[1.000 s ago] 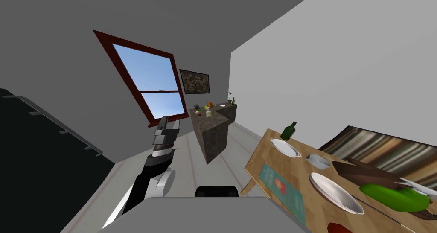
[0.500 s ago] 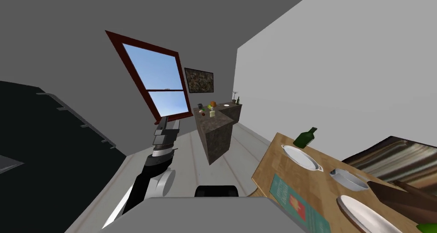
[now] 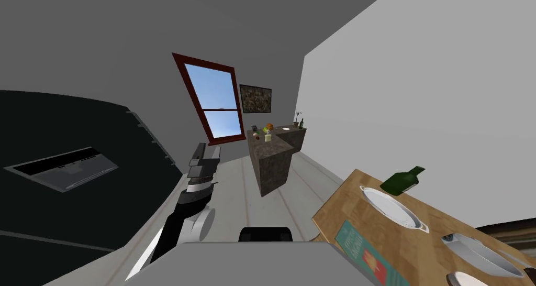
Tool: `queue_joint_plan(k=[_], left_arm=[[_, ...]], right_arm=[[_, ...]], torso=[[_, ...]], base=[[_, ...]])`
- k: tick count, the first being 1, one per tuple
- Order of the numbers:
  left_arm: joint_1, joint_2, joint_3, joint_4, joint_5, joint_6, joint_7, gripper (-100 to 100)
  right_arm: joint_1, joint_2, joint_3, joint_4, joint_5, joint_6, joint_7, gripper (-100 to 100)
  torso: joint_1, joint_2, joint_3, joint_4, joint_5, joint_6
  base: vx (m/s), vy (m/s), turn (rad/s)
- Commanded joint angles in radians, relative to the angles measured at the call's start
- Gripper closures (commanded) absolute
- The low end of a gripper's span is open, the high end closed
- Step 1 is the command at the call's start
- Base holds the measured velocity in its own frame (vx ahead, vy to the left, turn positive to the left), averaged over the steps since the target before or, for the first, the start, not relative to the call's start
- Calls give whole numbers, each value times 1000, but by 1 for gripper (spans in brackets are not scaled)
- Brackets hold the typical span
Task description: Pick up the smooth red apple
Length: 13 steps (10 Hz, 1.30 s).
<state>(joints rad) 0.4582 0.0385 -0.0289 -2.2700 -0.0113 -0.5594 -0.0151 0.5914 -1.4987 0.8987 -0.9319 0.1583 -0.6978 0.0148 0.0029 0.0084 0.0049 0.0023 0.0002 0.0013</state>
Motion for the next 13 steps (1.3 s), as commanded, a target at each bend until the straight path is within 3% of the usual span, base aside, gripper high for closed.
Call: queue_joint_plan(k=[1, 9, 10, 11, 13], left_arm=[[0, 0, 0, 0, 0, 0, 0, 0], [0, 0, 0, 0, 0, 0, 0, 0], [0, 0, 0, 0, 0, 0, 0, 0], [0, 0, 0, 0, 0, 0, 0, 0], [0, 0, 0, 0, 0, 0, 0, 0]], right_arm=[[8, 4, 6, -6, -37, 10, 4, -100], [128, 33, 36, -73, -245, 90, 65, -100], [124, 24, 30, -78, -231, 84, 61, -100], [127, 23, 29, -82, -236, 89, 64, 100], [127, 22, 29, -80, -235, 89, 63, 100]], torso=[[0, 0, 0, 0, 0, 0], [-1, -1, -1, 0, 0, 2], [-1, -1, 0, 0, 0, 1], [-1, -3, -1, 0, 0, 2], [-1, -6, -3, -1, -1, 2]], base=[[-71, -12, 143], [-69, -7, 190], [-37, -2, 46], [-6, 0, -10], [0, 0, 0]])
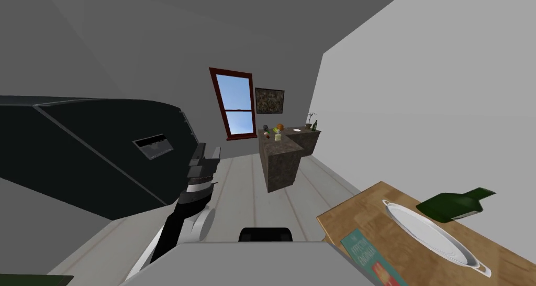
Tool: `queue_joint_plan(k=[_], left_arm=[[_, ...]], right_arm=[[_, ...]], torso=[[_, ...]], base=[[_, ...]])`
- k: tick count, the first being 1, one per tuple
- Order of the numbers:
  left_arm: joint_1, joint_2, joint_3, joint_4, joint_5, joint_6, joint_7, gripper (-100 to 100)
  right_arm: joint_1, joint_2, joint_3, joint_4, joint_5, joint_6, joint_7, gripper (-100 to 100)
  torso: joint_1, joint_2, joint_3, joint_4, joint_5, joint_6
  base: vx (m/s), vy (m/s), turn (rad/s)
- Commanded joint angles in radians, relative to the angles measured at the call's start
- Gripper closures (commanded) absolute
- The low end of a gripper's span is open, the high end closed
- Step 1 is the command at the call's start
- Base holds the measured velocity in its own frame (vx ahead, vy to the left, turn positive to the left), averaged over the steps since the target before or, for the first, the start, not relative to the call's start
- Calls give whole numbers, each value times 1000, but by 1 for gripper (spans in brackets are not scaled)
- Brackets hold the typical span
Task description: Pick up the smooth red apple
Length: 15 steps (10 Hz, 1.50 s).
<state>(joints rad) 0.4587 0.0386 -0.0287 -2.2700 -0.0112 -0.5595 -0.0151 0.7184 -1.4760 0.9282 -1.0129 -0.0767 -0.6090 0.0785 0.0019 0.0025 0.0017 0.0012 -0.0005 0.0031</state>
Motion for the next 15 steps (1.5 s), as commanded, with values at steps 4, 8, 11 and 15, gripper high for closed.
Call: queue_joint_plan(k=[4, 8, 11, 15], left_arm=[[0, 0, 0, 0, 0, 0, 0, 0], [0, 0, 0, 0, 0, 0, 0, 0], [0, 0, 0, 0, 0, 0, 0, 0], [0, 0, 0, 0, 0, 0, 0, 0]], right_arm=[[-47, -1, -5, 35, 50, -31, -23, 100], [-95, -13, -17, 62, 149, -62, -48, 100], [-144, -25, -29, 89, 232, -94, -72, 100], [-192, -36, -41, 116, 324, -126, -96, 100]], torso=[[0, 0, 0, 0, 0, 0], [0, -5, -3, -1, 0, -1], [0, -6, -3, -1, 0, 0], [1, -3, -2, -1, 0, 0]], base=[[20, -2, -87], [81, 9, -208], [85, 9, -234], [55, 18, -160]])
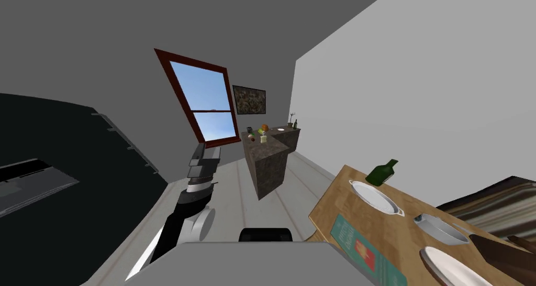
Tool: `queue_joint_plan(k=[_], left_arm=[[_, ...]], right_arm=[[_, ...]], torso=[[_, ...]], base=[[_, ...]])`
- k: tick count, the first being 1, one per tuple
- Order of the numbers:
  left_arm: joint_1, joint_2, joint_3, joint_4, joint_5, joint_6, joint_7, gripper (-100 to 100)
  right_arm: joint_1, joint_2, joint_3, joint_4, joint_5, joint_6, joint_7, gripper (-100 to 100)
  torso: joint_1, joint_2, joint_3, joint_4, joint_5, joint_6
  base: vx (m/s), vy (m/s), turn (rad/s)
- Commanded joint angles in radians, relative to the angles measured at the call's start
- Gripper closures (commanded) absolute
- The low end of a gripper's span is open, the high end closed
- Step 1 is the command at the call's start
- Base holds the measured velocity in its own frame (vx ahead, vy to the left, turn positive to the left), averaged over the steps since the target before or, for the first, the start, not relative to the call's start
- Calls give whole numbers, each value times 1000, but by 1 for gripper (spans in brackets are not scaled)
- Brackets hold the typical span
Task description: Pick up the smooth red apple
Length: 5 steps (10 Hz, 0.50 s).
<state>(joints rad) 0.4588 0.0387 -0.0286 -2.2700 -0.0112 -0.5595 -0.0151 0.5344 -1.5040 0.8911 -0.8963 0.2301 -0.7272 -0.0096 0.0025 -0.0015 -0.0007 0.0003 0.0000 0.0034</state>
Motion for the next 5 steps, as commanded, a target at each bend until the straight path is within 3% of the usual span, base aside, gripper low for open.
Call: queue_joint_plan(k=[1, 3, 4, 5], left_arm=[[0, 0, 0, 0, 0, 0, 0, 0], [0, 0, 0, 0, 0, 0, 0, 0], [0, 0, 0, 0, 0, 0, 0, 0], [0, 0, 0, 0, 0, 0, 0, 0]], right_arm=[[-32, -14, -10, 13, 50, -24, -20, 100], [-56, -20, -16, 26, 105, -39, -33, 100], [-51, -13, -12, 33, 87, -39, -26, 100], [-53, -13, -12, 36, 91, -43, -28, 0]], torso=[[0, 0, 0, 0, 0, 0], [1, -1, -1, 0, 0, -1], [1, -1, -1, 0, 1, 0], [0, 1, 0, 0, 0, -1]], base=[[91, 33, -340], [80, 25, -186], [36, 14, -64], [5, 3, 10]])
